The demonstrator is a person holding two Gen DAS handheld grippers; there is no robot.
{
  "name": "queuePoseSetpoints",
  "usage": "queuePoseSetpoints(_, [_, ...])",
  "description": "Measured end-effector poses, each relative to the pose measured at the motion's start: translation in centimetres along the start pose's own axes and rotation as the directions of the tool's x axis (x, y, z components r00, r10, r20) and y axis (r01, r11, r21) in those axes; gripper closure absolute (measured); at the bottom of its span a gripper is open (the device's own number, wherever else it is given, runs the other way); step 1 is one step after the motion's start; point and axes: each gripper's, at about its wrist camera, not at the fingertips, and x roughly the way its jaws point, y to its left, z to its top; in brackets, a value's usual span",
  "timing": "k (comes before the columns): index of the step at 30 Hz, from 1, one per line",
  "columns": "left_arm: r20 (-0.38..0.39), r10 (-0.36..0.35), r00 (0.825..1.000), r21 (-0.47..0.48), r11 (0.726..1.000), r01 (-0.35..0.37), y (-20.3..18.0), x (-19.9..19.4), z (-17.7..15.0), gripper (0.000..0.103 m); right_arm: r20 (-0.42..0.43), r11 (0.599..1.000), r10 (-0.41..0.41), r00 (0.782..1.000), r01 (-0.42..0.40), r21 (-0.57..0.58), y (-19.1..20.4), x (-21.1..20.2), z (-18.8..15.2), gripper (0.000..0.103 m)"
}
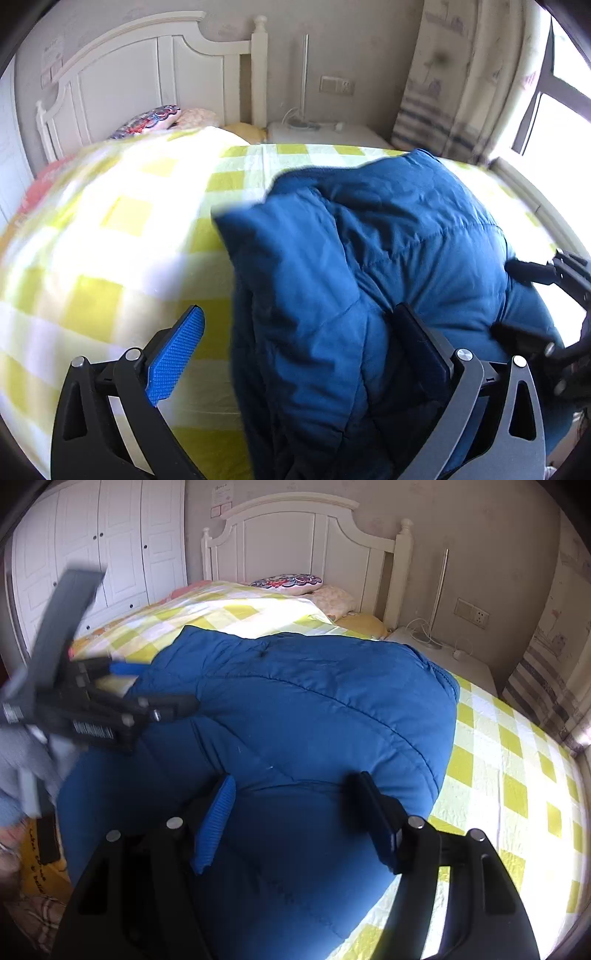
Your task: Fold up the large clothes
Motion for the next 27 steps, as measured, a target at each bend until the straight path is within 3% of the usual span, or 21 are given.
queuePoseSetpoints(1, [0.025, 0.026, 0.999, -0.004, 1.000, -0.026, -0.1, -0.9, 1.0, 0.004, 0.001, 1.000, -0.004, 1.000, 0.004, 0.000, 0.0, -0.1, 0.0, 0.036])
queuePoseSetpoints(4, [0.104, 0.008, 0.995, 0.016, 1.000, -0.009, -1.4, -3.0, 4.8, 0.004, 0.016, 1.000, 0.011, 1.000, -0.011, 0.015, -0.1, -0.2, -0.2, 0.036])
queuePoseSetpoints(7, [0.094, 0.047, 0.995, 0.152, 0.987, -0.061, -5.0, -1.1, 7.8, 0.004, 0.027, 1.000, 0.016, 0.999, -0.017, 0.024, -0.4, -0.2, -0.4, 0.036])
queuePoseSetpoints(9, [0.011, 0.105, 0.994, 0.232, 0.967, -0.104, -6.7, 3.1, 8.8, 0.004, 0.030, 1.000, 0.015, 0.999, -0.016, 0.026, -0.7, -0.3, -0.9, 0.036])
queuePoseSetpoints(11, [-0.156, 0.091, 0.984, 0.263, 0.964, -0.047, -7.0, 8.4, 7.9, 0.004, 0.034, 0.999, 0.017, 0.999, -0.018, 0.028, -0.9, -0.2, -0.9, 0.036])
queuePoseSetpoints(15, [-0.202, -0.029, 0.979, 0.145, 0.988, 0.059, -4.9, 9.9, 7.6, 0.004, 0.052, 0.999, 0.028, 0.998, -0.030, 0.036, -1.4, -0.2, -1.0, 0.036])
queuePoseSetpoints(18, [-0.166, -0.025, 0.986, 0.126, 0.991, 0.046, -4.5, 9.7, 6.8, 0.004, 0.029, 1.000, -0.010, 1.000, 0.010, 0.010, -0.7, -2.2, 0.0, 0.037])
queuePoseSetpoints(21, [-0.150, -0.041, 0.988, 0.101, 0.993, 0.057, -4.1, 9.6, 6.5, 0.004, 0.140, 1.000, -0.005, 0.990, 0.006, -0.007, 0.2, -7.0, -0.2, 0.037])
queuePoseSetpoints(24, [-0.148, -0.061, 0.987, 0.082, 0.994, 0.074, -3.8, 9.4, 6.3, 0.004, 0.179, 1.000, -0.013, 0.984, 0.016, -0.013, 1.3, -10.0, -2.0, 0.037])
queuePoseSetpoints(26, [-0.144, -0.068, 0.987, 0.074, 0.994, 0.079, -3.8, 9.5, 6.4, 0.004, 0.131, 1.000, 0.010, 0.991, -0.008, -0.016, 2.3, -8.9, -3.9, 0.038])
queuePoseSetpoints(27, [-0.139, -0.079, 0.987, 0.067, 0.994, 0.089, -3.7, 9.4, 6.3, 0.004, 0.047, 0.999, 0.021, 0.999, -0.020, -0.033, 3.3, -6.7, -5.4, 0.038])
